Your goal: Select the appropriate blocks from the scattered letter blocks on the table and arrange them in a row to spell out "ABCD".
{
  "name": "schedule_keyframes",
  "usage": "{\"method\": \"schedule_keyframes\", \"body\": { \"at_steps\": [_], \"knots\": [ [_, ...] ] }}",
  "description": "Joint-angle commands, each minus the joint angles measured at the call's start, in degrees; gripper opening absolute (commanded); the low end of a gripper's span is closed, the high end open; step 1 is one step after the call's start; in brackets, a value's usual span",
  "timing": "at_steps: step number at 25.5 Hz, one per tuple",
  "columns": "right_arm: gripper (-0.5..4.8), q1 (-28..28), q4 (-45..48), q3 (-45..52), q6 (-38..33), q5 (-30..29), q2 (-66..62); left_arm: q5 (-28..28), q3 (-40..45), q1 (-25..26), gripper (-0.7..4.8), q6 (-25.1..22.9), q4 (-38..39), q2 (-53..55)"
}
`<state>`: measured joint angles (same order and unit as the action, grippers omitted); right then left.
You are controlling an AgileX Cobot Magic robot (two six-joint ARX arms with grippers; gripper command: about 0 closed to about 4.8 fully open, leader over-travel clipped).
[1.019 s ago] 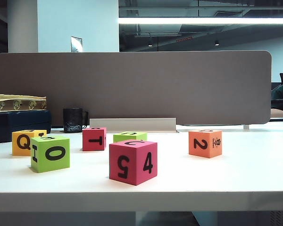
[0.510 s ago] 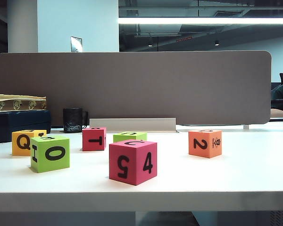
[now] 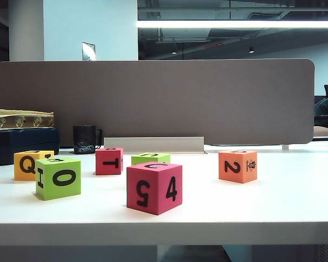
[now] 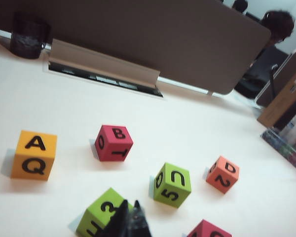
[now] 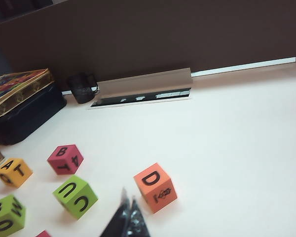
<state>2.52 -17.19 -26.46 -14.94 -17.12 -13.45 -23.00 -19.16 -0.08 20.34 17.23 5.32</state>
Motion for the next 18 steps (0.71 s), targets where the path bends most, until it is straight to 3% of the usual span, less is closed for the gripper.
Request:
{"method": "schedule_keyframes", "body": {
  "at_steps": [1, 14, 18],
  "knots": [
    [-0.02, 0.0, -0.8, -2.4, 0.6, -2.7, -3.3, -0.4, -1.6, 0.1, -0.06, -0.7, 0.9, 1.9],
    [-0.02, 0.4, -1.4, -12.8, 3.0, -10.1, -20.0, -0.3, -10.5, 0.1, -0.06, -9.6, 2.9, 17.7],
    [-0.02, 4.6, -3.6, -17.0, 6.3, -9.7, -25.4, -0.2, -14.4, 0.0, -0.06, -12.0, 3.7, 24.1]
  ]
}}
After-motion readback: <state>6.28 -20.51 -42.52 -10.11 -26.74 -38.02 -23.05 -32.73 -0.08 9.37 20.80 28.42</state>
